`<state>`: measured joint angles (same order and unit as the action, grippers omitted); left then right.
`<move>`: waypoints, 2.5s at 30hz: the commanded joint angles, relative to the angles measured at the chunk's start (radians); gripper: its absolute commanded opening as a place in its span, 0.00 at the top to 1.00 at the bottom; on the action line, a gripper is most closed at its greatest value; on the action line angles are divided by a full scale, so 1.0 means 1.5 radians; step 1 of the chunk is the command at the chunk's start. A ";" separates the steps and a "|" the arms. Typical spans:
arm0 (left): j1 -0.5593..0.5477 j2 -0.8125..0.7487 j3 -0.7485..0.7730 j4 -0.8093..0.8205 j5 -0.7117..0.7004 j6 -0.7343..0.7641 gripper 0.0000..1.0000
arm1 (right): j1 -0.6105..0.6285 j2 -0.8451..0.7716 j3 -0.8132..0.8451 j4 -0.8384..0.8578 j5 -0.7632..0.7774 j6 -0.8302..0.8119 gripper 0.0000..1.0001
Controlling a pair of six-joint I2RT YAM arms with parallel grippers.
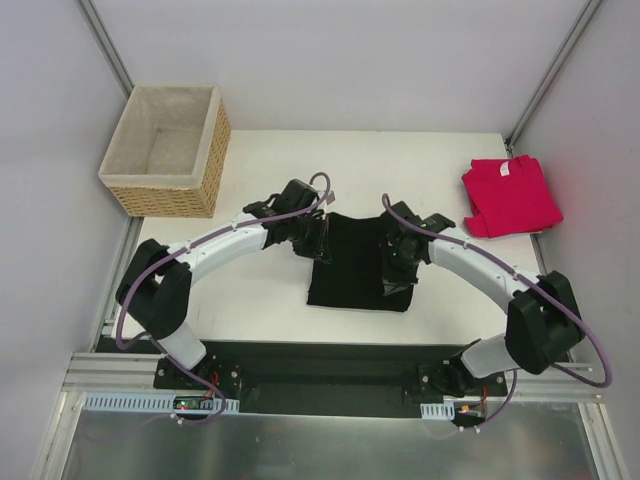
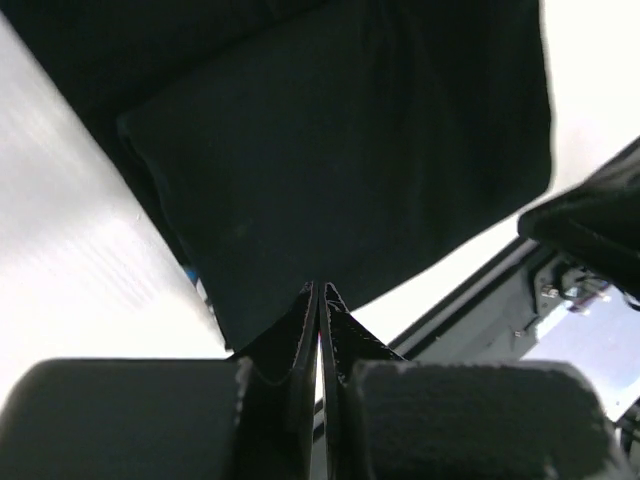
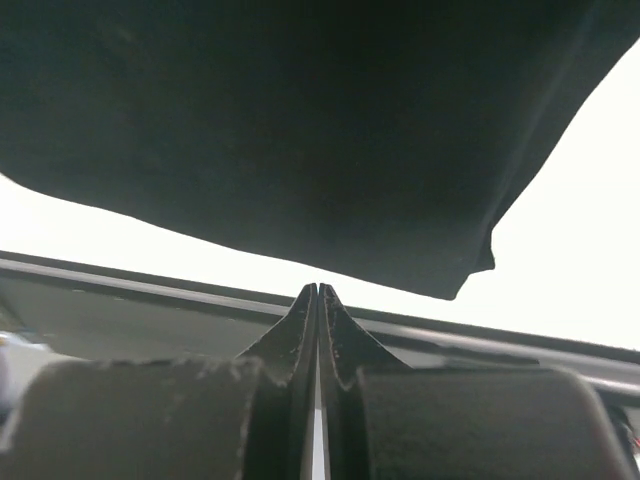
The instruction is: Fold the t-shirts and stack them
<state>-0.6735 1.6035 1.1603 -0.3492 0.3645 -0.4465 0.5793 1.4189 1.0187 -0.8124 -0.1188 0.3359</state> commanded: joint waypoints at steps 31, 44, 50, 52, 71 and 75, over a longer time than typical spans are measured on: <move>-0.027 0.110 -0.115 0.042 -0.002 0.044 1.00 | -0.123 0.415 0.286 -0.112 0.065 -0.069 0.99; -0.028 -0.033 -0.166 -0.044 0.026 -0.007 1.00 | -0.161 0.612 0.611 -0.062 -0.161 -0.220 0.99; -0.029 -0.045 -0.146 -0.063 0.026 -0.009 1.00 | -0.169 0.646 0.632 -0.035 -0.222 -0.221 0.99; -0.028 -0.055 -0.139 -0.069 0.021 -0.003 1.00 | -0.170 0.602 0.602 -0.020 -0.208 -0.245 0.99; 0.009 -0.006 0.060 -0.110 -0.092 0.077 1.00 | -0.100 0.037 0.092 0.124 -0.162 -0.119 0.99; 0.010 0.039 0.071 -0.090 -0.102 0.094 1.00 | -0.055 0.065 0.087 0.130 -0.147 -0.113 0.99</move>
<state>-0.6594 1.6032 1.2358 -0.4904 0.2409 -0.3611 0.4381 1.4845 1.1637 -0.6521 -0.3668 0.1219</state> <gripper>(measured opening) 0.002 0.012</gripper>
